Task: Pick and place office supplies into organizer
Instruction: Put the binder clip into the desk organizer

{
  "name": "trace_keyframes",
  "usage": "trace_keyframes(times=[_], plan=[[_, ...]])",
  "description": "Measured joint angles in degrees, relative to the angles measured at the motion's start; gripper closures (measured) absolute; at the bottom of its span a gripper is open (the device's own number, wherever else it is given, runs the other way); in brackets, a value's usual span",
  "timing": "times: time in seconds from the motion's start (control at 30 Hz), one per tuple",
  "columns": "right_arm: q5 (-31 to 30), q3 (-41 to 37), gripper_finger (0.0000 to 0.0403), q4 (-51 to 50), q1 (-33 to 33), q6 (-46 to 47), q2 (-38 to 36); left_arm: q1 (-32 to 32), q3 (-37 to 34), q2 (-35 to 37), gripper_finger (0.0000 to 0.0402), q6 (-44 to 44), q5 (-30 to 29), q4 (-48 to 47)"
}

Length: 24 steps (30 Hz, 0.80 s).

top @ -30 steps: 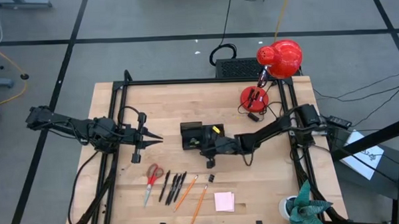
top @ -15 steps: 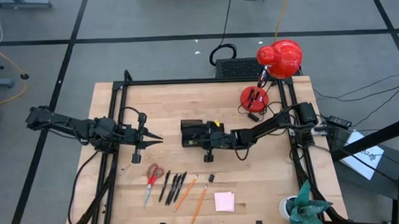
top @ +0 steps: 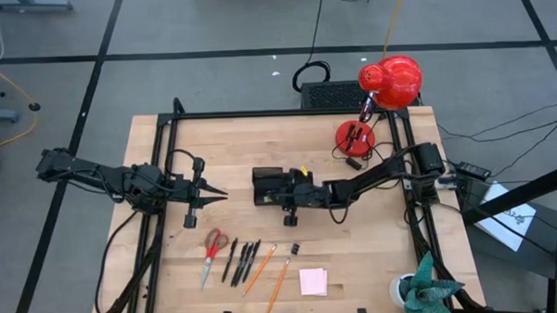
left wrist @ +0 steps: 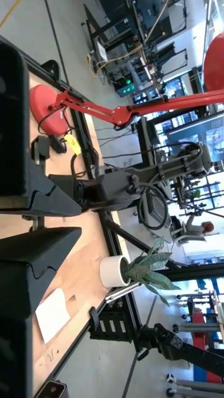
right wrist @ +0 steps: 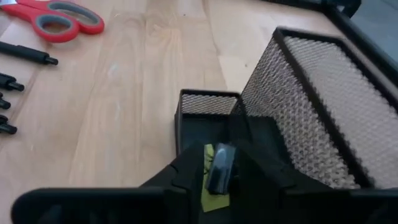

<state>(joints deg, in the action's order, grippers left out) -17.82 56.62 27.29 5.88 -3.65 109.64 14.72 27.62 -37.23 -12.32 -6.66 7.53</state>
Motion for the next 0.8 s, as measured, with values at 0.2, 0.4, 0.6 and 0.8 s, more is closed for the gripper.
trace_keyframes(times=[0.2, 0.4, 0.6, 0.8], plan=[[0.01, 0.0, 0.0305, -6.59, 2.57, -1.61, -7.96, 0.0, 0.0, 0.01, 0.0355, 0.02, 0.01, -0.15], [10.51, -1.7, 0.0355, -16.01, 5.91, -3.15, -16.59, 0.0, 0.0, -0.01, 0.0355, -1.4, 0.02, -0.52], [20.6, -8.82, 0.0391, -10.57, 8.18, -7.33, -18.53, 0.0, 0.0, -0.01, 0.0355, -1.22, 0.02, -0.55], [23.45, -12.76, 0.0389, 0.76, 7.81, -5.99, -16.2, 0.0, 0.0, 0.01, 0.0355, -1.05, -0.02, -0.51]])
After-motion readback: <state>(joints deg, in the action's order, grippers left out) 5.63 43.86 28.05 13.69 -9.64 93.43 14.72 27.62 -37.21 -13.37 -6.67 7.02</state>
